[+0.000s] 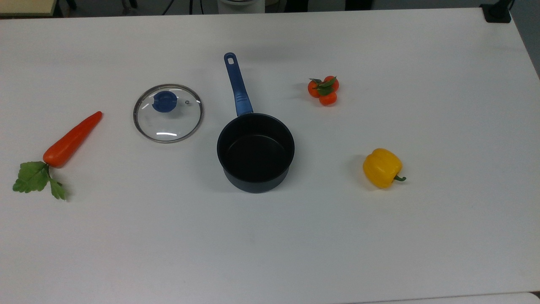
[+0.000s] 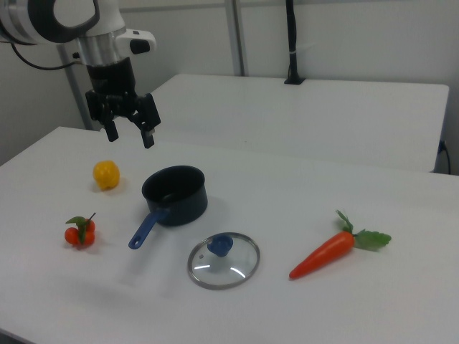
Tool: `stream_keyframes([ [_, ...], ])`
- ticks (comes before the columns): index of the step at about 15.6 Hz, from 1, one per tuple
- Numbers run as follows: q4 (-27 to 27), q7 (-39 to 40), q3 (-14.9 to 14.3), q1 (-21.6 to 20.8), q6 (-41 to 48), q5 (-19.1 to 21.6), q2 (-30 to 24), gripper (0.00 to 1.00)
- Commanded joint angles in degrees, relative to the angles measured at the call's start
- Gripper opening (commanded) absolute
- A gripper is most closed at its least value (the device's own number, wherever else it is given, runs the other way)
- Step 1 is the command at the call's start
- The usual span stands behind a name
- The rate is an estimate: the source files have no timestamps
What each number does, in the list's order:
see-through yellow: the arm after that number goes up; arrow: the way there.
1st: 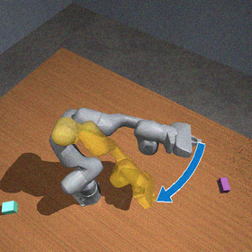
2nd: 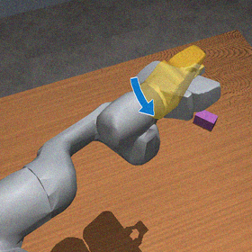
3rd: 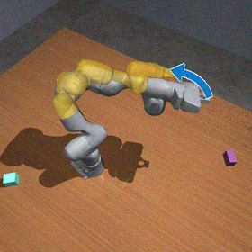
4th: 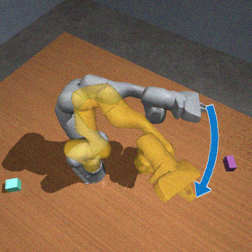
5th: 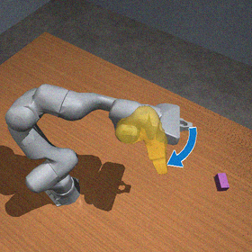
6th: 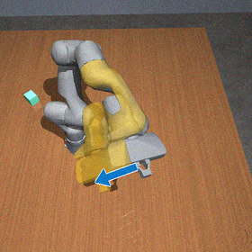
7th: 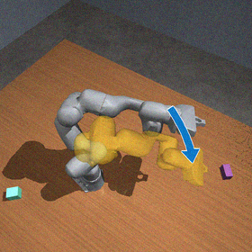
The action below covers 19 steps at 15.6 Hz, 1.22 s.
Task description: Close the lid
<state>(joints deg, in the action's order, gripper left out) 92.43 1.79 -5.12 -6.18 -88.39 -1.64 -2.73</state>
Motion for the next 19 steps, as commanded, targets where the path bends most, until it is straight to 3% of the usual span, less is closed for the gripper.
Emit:
stream_keyframes([
  [1,1.08,-0.30,-0.42,-0.41,-0.21,-0.64,-0.96,1.00],
  [7,1.08,-0.30,-0.51,-0.41,-0.12,-0.73,-0.96,1.00],
  [10,0.99,0.31,-0.42,2.13,-0.82,-0.73,-0.61,1.00],
  [12,0.82,3.99,-0.51,2.84,-0.91,-0.73,0.70,1.00],
  [16,1.60,14.71,-0.42,8.11,-5.56,-0.91,1.32,1.00],
  [19,5.81,17.01,-0.42,10.83,-10.47,-0.82,1.67,1.00],
])
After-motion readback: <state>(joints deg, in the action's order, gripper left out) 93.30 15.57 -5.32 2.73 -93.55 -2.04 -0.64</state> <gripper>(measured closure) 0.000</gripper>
